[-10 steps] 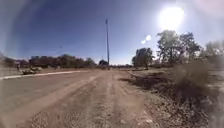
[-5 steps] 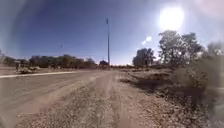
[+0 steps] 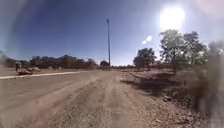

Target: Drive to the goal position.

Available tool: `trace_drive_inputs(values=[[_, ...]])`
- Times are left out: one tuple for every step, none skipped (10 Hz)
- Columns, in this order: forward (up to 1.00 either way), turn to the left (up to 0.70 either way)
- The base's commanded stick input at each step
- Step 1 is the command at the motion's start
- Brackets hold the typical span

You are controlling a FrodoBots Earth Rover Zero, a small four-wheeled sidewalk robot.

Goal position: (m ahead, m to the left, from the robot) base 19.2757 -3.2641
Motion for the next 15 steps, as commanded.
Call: trace_drive_inputs(values=[[0.7,0.0],[0.7,0.0],[0.7,0.0],[0.7,0.0],[0.7,0.0],[0.7,0.0],[0.7,0.0],[0.7,0.0],[0.7,0.0],[0.7,0.0],[0.7,0.0],[0.7,0.0],[0.7,0.0],[0.7,0.0],[0.7,0.0]])
